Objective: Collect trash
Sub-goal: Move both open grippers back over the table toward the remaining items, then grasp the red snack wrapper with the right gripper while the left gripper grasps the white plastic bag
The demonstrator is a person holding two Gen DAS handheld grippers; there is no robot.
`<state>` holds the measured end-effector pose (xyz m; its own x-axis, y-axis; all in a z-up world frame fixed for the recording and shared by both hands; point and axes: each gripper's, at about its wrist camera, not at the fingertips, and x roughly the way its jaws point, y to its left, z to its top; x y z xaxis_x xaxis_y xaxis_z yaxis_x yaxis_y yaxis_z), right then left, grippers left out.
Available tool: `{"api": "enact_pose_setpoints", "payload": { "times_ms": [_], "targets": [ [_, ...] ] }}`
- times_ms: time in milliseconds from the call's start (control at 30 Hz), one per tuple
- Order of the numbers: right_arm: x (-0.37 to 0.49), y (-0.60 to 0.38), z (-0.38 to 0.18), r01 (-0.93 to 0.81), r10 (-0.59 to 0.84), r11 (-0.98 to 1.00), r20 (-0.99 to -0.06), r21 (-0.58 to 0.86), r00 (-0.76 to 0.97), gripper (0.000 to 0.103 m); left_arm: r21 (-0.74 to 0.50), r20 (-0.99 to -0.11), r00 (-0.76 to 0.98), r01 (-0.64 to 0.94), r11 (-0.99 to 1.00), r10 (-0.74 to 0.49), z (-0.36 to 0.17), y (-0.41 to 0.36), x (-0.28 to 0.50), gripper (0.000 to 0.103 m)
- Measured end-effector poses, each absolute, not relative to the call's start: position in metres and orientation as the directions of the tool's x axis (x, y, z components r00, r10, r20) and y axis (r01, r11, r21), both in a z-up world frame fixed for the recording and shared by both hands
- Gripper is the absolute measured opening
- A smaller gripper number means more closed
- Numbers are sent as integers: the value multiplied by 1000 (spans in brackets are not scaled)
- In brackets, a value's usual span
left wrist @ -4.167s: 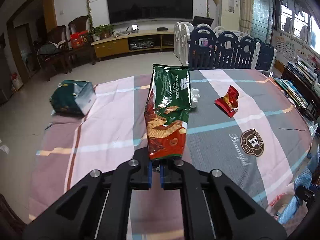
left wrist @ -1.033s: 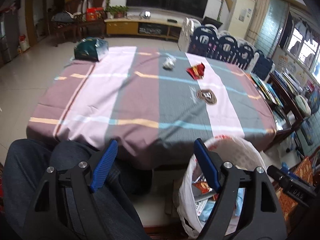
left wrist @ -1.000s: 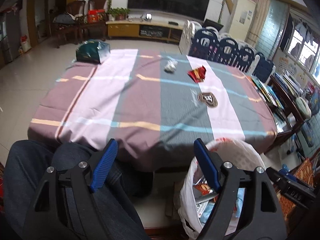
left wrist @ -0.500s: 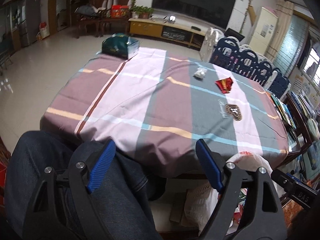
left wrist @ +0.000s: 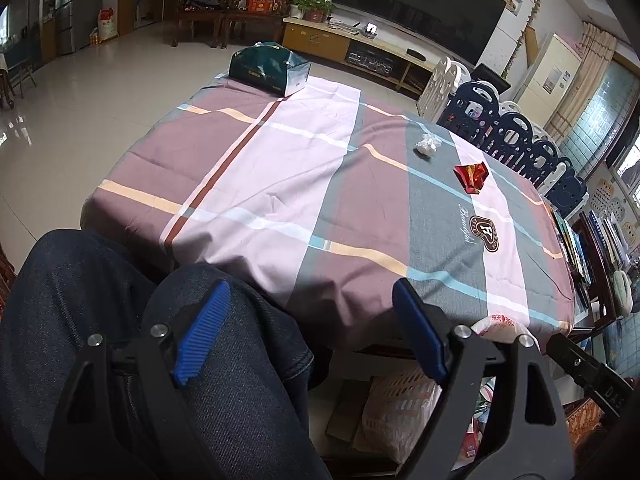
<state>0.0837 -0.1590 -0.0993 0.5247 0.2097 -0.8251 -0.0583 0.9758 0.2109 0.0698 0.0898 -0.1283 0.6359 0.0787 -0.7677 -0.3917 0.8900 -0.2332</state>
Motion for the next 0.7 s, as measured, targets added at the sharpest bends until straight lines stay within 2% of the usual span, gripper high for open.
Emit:
{"api": "enact_pose_setpoints", "payload": {
  "times_ms": [133,267,433,533,633,700],
  "targets": [
    [94,-153,-106,-61,217,974,-825,217,522,77,-226,-745,659,-396,890,104,-126,101,73,83],
    [120,-146,-108,-71,205,978,-820,198,535,77,-137,-706,682,-397,908,192,-118,116,83,84],
    [173,-153,-101,-4,196,966,-726,257,659,77,-129,-710,677,-394,910,193,-123,135,98,84],
    [222,-156,-99,21,164,969,-703,246,692,77,-123,-713,676,-384,915,187,-126,141,106,84],
    [276,-150,-98,28,87,987,-671,159,736,77,-126,-725,668,-369,921,169,-129,145,118,84],
    [314,-144,-106,44,20,996,-684,77,730,77,-121,-730,664,-357,926,161,-131,146,126,84]
  ]
}}
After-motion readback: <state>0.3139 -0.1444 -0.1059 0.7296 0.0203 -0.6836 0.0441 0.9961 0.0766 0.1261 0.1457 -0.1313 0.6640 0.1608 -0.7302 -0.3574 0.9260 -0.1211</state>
